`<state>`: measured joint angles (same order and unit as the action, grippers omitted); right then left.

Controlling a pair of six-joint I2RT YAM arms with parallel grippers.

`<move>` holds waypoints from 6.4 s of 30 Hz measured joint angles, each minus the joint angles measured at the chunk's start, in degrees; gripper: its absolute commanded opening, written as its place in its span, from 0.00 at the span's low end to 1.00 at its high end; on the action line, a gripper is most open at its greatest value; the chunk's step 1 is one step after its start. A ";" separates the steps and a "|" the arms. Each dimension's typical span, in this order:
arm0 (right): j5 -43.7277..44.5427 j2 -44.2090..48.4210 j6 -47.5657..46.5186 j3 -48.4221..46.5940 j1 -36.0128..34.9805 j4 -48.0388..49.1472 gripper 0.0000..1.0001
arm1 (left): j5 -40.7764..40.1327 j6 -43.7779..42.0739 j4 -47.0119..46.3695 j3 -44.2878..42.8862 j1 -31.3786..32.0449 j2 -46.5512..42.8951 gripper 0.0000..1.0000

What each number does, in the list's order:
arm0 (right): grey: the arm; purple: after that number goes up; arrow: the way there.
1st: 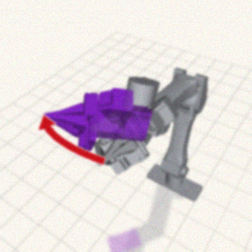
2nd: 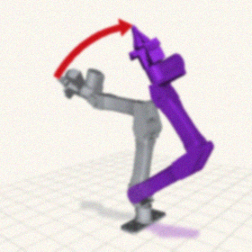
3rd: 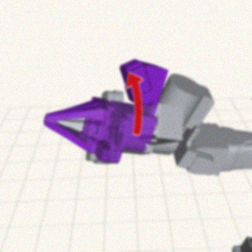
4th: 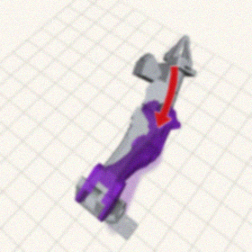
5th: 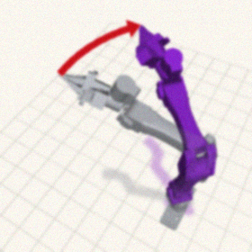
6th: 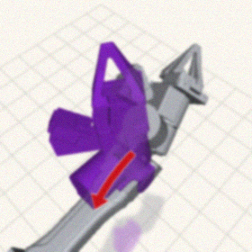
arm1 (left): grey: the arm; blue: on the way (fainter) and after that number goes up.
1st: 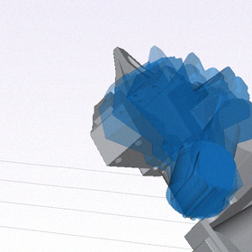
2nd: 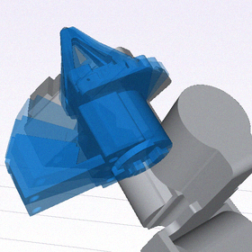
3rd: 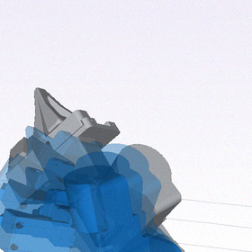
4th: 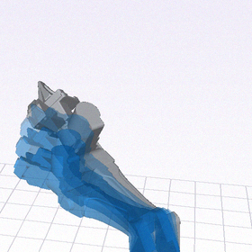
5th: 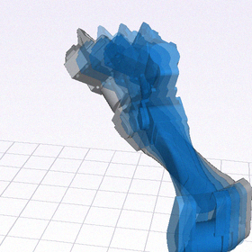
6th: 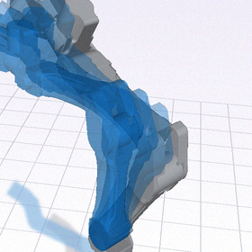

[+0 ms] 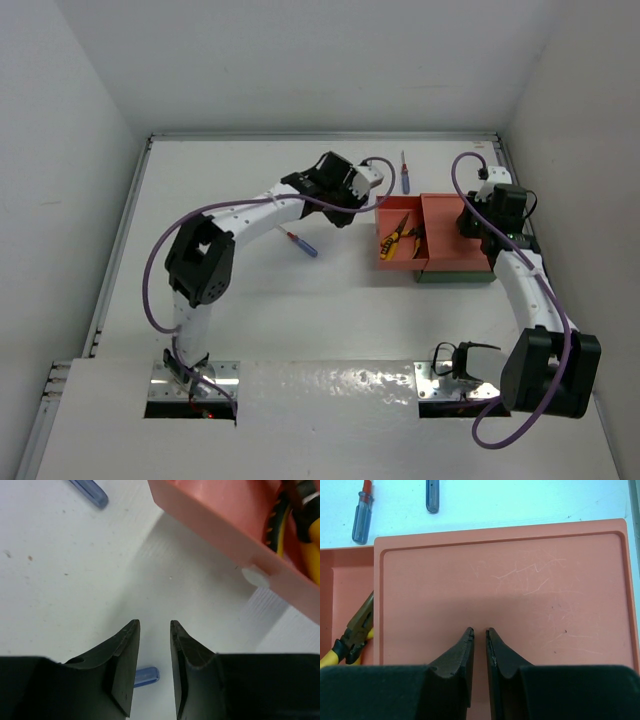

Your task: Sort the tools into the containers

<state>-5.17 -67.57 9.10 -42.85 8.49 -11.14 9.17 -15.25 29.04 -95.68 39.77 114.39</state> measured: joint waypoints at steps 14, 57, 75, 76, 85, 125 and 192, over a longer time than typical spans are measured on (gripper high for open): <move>-1.53 -0.24 1.42 3.43 0.00 7.21 0.15 | 6.43 3.30 -7.28 -9.70 7.06 11.41 0.33; -7.72 -6.34 4.33 1.18 0.09 12.92 0.16 | 25.57 -23.12 -33.22 2.99 6.93 13.84 0.76; -9.66 -8.17 4.52 0.72 0.09 15.17 0.16 | 23.69 -16.37 -35.58 -7.52 8.09 23.08 0.50; -9.66 -8.22 4.52 0.72 0.09 15.19 0.16 | 23.85 -16.33 -35.43 -7.65 8.17 23.21 0.49; -9.70 -8.44 4.72 0.72 0.09 15.54 0.15 | 25.42 -16.35 -32.61 -7.82 9.18 23.41 0.49; -10.08 -10.62 5.31 -0.39 0.09 17.05 0.15 | 23.87 -11.34 -22.97 -17.66 9.70 28.24 0.14; -9.75 -9.22 3.82 -6.58 0.74 1.81 0.17 | -24.63 37.05 8.44 5.38 -9.99 -6.62 0.78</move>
<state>-14.92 -76.79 12.93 -49.43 9.23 -9.32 -15.46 21.80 37.47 -90.30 29.78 107.77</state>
